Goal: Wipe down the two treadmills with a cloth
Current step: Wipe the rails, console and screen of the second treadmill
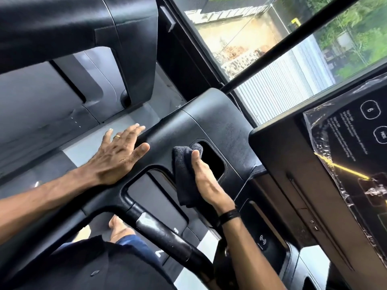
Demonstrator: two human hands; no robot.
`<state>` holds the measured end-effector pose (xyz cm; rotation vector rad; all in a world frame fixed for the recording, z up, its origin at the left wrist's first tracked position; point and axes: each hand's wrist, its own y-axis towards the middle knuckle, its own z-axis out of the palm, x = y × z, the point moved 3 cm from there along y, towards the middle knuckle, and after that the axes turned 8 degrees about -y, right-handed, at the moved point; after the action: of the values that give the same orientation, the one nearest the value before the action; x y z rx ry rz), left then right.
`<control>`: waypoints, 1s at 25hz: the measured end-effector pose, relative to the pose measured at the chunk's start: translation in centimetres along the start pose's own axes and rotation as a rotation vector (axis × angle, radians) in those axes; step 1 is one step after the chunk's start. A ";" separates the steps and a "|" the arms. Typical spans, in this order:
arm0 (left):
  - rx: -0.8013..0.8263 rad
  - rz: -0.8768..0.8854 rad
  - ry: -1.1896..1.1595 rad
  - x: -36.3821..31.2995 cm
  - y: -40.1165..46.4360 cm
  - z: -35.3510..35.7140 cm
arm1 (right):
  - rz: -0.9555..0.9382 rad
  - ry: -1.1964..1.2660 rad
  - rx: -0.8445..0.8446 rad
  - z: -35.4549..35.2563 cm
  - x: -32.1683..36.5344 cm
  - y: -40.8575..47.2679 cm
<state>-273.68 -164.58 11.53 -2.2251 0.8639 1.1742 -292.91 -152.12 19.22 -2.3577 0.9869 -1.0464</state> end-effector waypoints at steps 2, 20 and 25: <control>-0.005 -0.003 -0.012 -0.3 0.1 0.0 | 0.010 -0.006 0.075 -0.7 -0.3 0.6; -0.009 -0.014 -0.027 0.2 0.2 0.0 | -0.189 -0.997 -0.446 -1.6 -0.5 1.1; -0.001 -0.045 -0.021 0.0 0.3 0.0 | -0.218 -1.003 -0.473 -4.2 -0.2 5.3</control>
<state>-273.88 -164.83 11.47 -2.2168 0.8013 1.1755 -298.50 -155.87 18.79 -2.8478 0.6019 0.4242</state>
